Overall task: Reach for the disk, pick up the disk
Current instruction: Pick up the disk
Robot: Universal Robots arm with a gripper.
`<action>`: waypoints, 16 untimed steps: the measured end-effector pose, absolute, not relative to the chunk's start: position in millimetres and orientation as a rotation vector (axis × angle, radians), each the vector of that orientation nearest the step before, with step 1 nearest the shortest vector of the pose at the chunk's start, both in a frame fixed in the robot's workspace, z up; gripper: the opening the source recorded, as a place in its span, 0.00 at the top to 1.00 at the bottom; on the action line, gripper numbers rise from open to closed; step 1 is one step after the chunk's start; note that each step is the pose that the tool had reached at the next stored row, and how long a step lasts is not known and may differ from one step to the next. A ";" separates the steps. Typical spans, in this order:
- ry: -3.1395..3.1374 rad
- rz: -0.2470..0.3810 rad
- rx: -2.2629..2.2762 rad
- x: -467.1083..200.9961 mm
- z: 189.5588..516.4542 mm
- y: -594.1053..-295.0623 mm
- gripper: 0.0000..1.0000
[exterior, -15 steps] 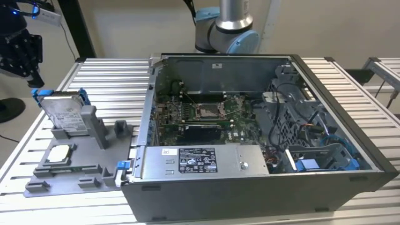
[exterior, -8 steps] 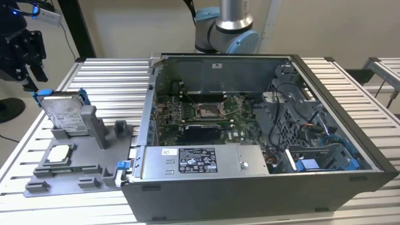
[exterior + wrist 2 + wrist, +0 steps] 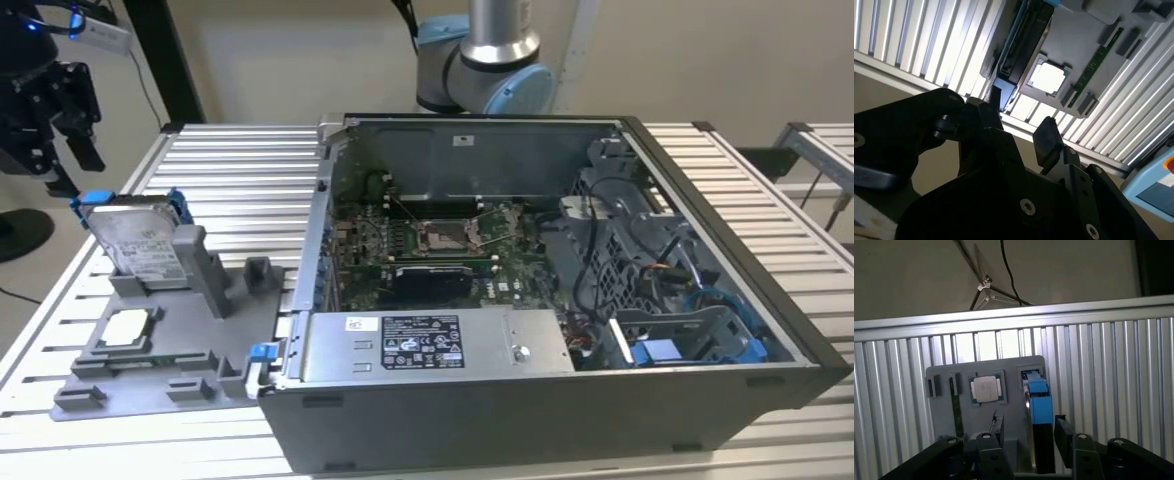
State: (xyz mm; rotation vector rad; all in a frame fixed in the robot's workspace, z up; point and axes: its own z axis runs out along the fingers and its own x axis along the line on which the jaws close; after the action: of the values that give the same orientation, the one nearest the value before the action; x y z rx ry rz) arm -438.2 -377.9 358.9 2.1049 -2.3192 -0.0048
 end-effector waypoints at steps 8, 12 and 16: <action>-2.290 -0.001 2.140 -438.1 347.8 -373.5 0.00; -2.271 -0.001 2.161 -438.2 340.7 -373.3 0.00; -2.251 -0.001 2.181 -438.3 333.3 -373.2 0.00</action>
State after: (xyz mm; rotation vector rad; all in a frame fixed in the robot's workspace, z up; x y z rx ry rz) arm -438.3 -373.2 333.3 2.1814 -2.2514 -0.0010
